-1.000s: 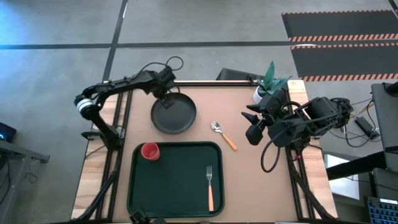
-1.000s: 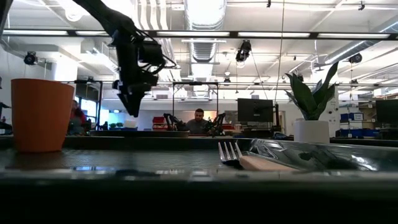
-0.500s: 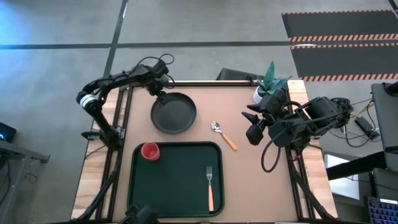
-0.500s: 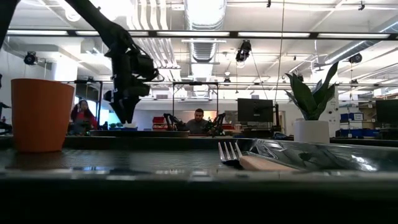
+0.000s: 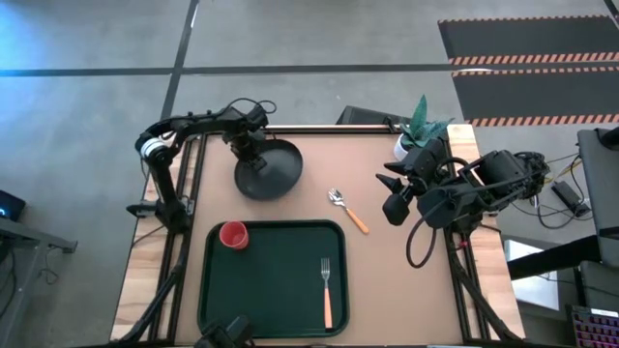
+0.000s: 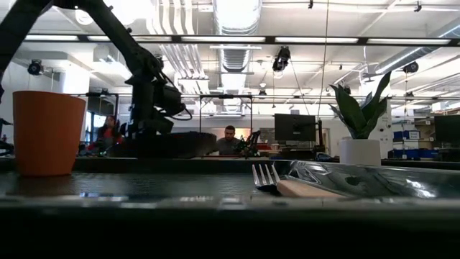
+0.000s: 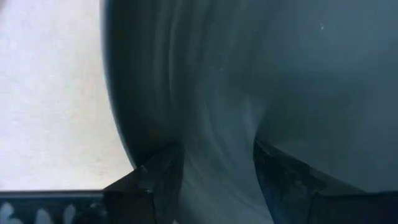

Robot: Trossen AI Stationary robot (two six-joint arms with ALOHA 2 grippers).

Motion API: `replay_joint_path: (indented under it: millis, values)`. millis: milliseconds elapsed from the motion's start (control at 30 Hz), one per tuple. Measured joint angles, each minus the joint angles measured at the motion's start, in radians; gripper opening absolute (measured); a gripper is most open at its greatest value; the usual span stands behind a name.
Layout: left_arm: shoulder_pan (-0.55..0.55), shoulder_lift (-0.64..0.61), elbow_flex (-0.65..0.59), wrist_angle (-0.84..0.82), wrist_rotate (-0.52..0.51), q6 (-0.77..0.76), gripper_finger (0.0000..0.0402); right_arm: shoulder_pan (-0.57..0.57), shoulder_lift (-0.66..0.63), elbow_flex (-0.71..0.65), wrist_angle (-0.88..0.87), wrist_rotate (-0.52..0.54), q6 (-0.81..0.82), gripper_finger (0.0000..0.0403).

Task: Pick and place plate/cup/fork/spoon on tray
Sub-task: Put the black plate on the center of the black tray

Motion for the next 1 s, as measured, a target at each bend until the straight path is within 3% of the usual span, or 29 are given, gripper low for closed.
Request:
replay_joint_path:
  millis: [233,433,667,1000]
  values:
    - [-0.002,-0.027,0.000,-0.002,-0.002,-0.009,0.0119,0.000,0.000,0.000,0.000,-0.007,0.000,0.0128]
    - [-0.003,-0.116,0.001,0.002,-0.002,-0.028,0.0111,0.000,0.000,0.000,-0.001,-0.006,-0.013,0.0128]
    - [-0.003,-0.168,0.002,0.059,-0.102,-0.028,0.0135,0.000,0.000,0.000,-0.001,-0.006,-0.017,0.0128]
    - [0.014,-0.138,-0.010,0.069,-0.091,-0.053,0.0184,0.000,0.000,0.000,0.000,-0.006,-0.017,0.0128]
